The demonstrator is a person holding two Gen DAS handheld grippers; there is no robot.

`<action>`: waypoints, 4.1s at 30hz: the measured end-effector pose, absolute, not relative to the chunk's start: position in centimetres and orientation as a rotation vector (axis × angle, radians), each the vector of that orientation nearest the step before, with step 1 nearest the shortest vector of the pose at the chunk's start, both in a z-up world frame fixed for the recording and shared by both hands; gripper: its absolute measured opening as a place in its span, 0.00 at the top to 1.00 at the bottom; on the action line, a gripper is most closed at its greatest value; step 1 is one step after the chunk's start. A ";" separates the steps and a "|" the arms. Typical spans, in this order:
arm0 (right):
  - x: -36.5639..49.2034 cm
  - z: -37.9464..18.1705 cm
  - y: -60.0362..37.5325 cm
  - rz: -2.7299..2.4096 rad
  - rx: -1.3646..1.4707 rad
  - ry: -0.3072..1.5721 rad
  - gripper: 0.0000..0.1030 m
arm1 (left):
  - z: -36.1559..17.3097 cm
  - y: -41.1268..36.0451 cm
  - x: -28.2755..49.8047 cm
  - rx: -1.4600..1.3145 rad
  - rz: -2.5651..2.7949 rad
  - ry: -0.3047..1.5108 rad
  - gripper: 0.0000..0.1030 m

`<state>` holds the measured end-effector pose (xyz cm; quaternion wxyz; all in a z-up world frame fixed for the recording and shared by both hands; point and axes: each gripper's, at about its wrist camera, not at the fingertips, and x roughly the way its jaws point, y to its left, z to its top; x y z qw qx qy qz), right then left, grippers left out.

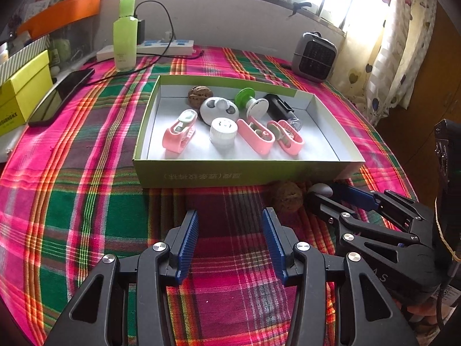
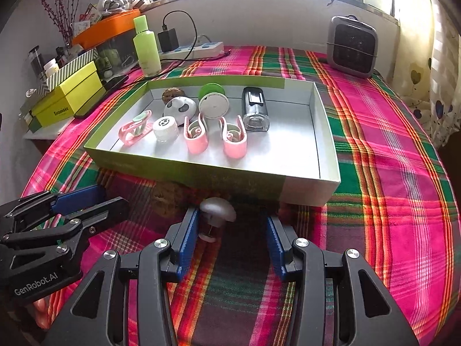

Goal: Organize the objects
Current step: 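Reach the right gripper to the white egg-shaped knob and grasp it, then grasp the walnut with the left gripper while the right holds the white knob, then carry the white knob and walnut over the box with both grippers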

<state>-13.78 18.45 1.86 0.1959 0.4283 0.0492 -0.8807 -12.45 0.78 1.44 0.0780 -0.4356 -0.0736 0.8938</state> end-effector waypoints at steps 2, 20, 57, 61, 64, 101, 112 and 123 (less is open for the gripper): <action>-13.8 1.8 18.4 -2.469 1.199 0.148 0.56 | 1.4 0.8 -12.5 -1.305 2.670 -0.227 0.57; -13.6 1.8 18.7 -2.467 1.197 0.150 0.73 | 1.3 1.4 -12.9 -1.313 2.649 -0.222 0.57; -12.3 1.9 21.3 -2.462 1.206 0.115 0.78 | 1.1 5.0 -14.9 -1.288 2.596 -0.134 0.57; -12.3 1.9 21.4 -2.459 1.205 0.108 0.78 | 1.0 5.2 -15.1 -1.286 2.611 -0.120 0.57; -12.3 1.9 21.4 -2.458 1.205 0.107 0.78 | 1.0 5.4 -15.1 -1.282 2.620 -0.110 0.57; -12.1 2.5 21.8 -2.468 1.172 0.073 0.78 | 1.3 5.0 -14.1 -1.279 2.651 -0.104 0.73; -12.1 3.0 21.7 -2.473 1.160 0.077 0.78 | 2.2 5.0 -13.5 -1.245 2.652 -0.102 0.73; -12.1 4.4 21.5 -2.489 1.113 0.085 0.78 | 3.5 4.6 -13.2 -1.206 2.676 -0.106 0.73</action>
